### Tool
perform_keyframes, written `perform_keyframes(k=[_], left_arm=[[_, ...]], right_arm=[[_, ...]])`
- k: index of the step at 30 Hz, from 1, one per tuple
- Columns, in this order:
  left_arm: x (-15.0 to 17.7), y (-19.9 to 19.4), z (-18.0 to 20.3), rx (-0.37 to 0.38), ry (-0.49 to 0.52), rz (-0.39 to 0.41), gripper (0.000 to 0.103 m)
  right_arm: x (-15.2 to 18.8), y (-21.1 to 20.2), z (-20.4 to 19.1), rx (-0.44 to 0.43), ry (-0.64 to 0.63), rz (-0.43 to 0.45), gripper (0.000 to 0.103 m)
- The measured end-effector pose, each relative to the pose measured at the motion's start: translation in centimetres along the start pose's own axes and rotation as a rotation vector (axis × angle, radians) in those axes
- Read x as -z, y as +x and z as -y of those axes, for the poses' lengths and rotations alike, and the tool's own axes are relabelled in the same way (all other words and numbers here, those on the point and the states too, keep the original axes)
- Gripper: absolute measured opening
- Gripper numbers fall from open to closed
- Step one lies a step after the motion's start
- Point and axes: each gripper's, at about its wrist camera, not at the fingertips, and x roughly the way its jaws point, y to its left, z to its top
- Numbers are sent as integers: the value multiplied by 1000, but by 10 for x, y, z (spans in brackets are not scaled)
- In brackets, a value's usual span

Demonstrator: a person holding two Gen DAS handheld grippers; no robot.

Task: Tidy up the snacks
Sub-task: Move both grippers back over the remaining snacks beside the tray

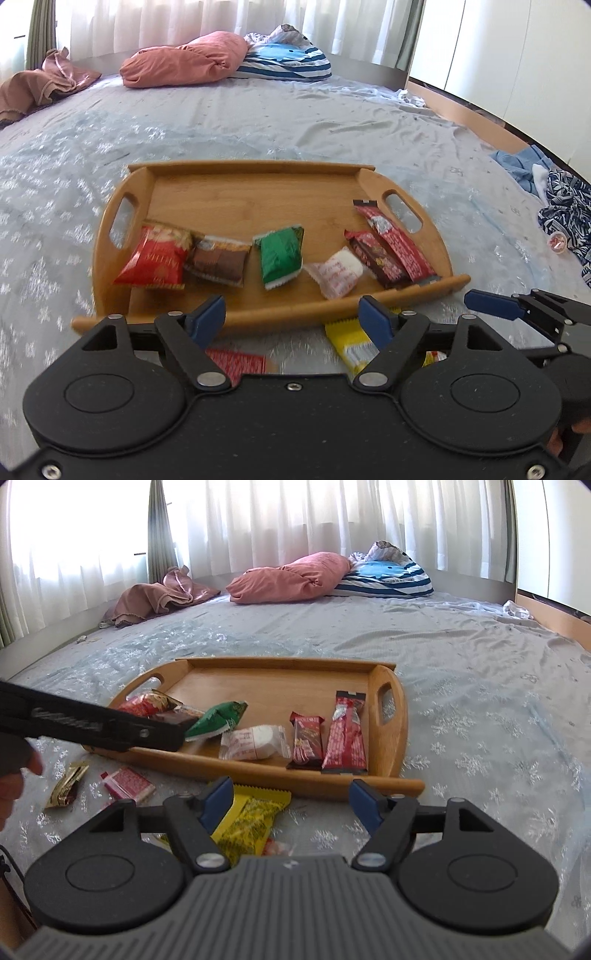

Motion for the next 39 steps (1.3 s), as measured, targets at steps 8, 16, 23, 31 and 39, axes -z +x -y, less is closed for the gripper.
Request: perform_keyframes(k=[8,16,23,31,39], left_arm=[[25,-19,-4,-11,-15,4,79],[46,-38,-9,-8,-31,28,81],[65,-45,-15,-23,-70,27,82],[83,-41,-15,-74,-69,23,83],[93,-37,-6,-72,-55,22,83]], right_arm=[[11,-5,7,27,29,-7,82],[23,-16,14,72,39,9,85],[35,-16,20,121,42,-2,90],[46,-10,22,160,47,-17,92],[51,-8,19,185,45,-8,94]])
